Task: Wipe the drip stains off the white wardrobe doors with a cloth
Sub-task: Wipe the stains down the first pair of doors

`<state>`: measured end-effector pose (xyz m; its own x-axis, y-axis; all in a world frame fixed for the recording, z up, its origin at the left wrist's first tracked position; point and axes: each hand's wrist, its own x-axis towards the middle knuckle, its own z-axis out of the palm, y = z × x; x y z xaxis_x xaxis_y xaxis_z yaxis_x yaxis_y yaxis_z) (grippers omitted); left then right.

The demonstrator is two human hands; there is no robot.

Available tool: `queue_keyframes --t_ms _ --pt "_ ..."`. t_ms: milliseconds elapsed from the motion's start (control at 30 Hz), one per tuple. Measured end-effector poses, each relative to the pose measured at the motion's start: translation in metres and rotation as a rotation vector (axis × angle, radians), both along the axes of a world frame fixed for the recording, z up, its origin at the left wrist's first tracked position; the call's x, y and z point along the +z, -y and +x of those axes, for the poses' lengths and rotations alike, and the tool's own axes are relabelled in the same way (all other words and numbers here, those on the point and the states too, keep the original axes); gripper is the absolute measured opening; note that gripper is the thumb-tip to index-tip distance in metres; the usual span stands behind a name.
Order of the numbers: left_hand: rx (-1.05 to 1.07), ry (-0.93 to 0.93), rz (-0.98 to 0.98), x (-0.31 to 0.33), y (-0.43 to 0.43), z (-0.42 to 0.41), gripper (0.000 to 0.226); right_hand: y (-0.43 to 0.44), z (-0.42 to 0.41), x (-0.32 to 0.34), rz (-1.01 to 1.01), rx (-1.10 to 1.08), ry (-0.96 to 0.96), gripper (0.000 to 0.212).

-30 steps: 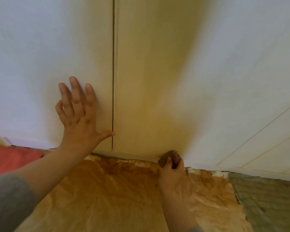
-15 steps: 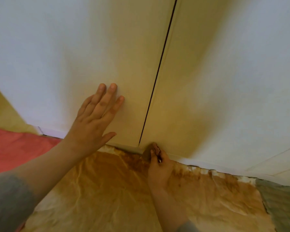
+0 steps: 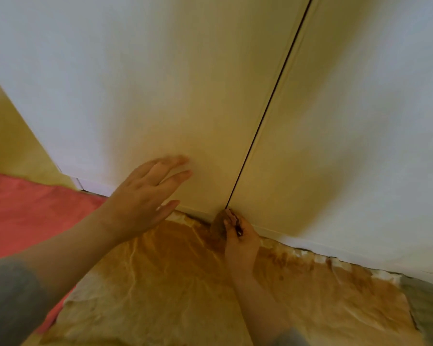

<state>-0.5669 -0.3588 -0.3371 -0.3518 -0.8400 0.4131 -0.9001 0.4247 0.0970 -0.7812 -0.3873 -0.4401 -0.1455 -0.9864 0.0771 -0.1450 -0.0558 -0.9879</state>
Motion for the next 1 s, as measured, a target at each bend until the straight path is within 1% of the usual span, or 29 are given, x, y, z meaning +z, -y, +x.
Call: queue_keyframes --t_ms 100,200,267,400,533,600,700,767,867,933,1000 --pt "-0.043 -0.048 0.145 -0.011 -0.002 -0.01 0.05 -0.011 -0.017 0.01 0.062 0.061 -0.017 0.036" --pt "-0.042 -0.078 0.308 -0.014 0.0 -0.028 0.044 -0.026 -0.046 0.026 0.101 0.03 -0.063 0.027" --pt "-0.01 -0.12 0.412 -0.009 0.005 -0.04 0.046 -0.031 -0.067 0.049 0.075 -0.027 -0.07 0.024" --pt "0.055 -0.175 0.486 0.005 0.016 -0.061 0.043 -0.025 -0.099 0.096 0.048 -0.093 -0.037 0.018" --pt "0.064 -0.223 0.586 0.029 0.018 -0.083 0.041 -0.021 -0.113 0.127 0.051 -0.117 0.026 0.019" --pt "0.085 -0.285 0.618 0.043 0.017 -0.095 0.041 -0.023 -0.119 0.145 0.067 -0.12 0.023 0.019" --pt "0.121 -0.441 0.751 0.073 -0.001 -0.113 0.039 -0.03 -0.132 0.189 0.146 -0.138 0.053 0.021" --pt "0.149 -0.544 0.873 0.105 -0.017 -0.127 0.037 -0.041 -0.146 0.23 0.249 -0.135 0.087 0.021" --pt "0.155 -0.505 0.966 0.149 -0.032 -0.139 0.038 -0.057 -0.164 0.29 0.382 -0.125 0.124 0.018" --pt "0.205 -0.484 0.998 0.187 -0.036 -0.145 0.039 -0.062 -0.176 0.332 0.449 -0.177 0.162 0.016" --pt "0.231 -0.477 1.005 0.23 -0.044 -0.149 0.038 -0.069 -0.184 0.38 0.486 -0.221 0.256 0.013"
